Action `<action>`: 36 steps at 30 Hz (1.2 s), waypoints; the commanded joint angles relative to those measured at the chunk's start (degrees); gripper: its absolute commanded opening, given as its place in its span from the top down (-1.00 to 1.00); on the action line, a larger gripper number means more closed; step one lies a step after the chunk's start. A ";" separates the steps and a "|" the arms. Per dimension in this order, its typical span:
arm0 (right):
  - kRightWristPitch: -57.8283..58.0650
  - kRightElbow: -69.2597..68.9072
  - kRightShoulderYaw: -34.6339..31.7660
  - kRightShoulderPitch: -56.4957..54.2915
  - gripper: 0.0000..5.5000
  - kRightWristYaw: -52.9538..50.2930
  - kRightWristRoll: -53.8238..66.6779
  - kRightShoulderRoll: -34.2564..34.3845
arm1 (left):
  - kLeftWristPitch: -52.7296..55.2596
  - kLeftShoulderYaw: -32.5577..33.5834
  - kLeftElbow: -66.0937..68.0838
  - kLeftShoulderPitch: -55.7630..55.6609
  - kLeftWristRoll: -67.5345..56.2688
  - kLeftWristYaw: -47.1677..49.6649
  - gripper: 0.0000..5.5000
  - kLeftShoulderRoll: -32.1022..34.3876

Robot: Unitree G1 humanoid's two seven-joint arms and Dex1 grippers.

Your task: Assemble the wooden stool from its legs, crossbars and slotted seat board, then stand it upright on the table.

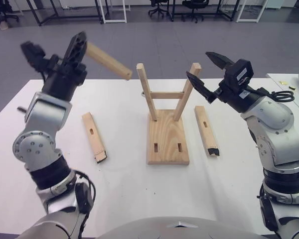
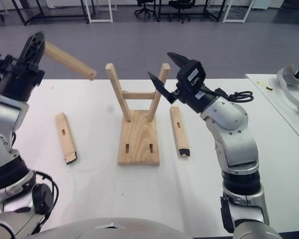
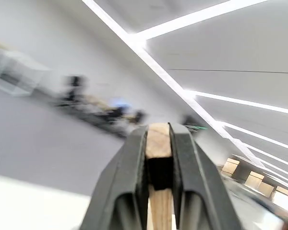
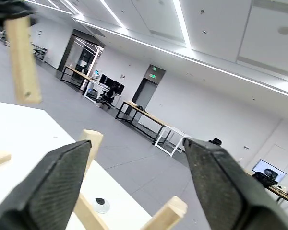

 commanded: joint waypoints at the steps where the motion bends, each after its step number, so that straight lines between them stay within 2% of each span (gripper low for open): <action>1: 1.69 -0.57 -3.07 2.67 -0.38 -2.46 1.44 1.17 | -9.07 1.68 4.36 12.29 14.74 9.75 0.85 -7.57; 3: 0.59 0.81 -3.43 4.70 -0.38 -3.50 1.19 2.14 | -13.30 0.35 4.45 15.84 18.62 12.06 0.85 -13.04; 6: -1.25 3.11 -3.54 7.84 -0.38 -4.51 0.22 3.28 | -17.56 0.03 4.85 17.51 22.12 12.50 0.85 -15.61; 27: -4.30 7.22 -1.21 10.05 -0.38 -5.56 -1.39 5.84 | -27.96 -5.42 10.90 19.59 38.98 10.65 0.85 -16.76; 36: -5.10 7.68 -0.25 10.60 -0.38 -5.51 -2.01 5.55 | -29.27 -5.21 9.06 17.90 36.93 11.45 0.85 -18.02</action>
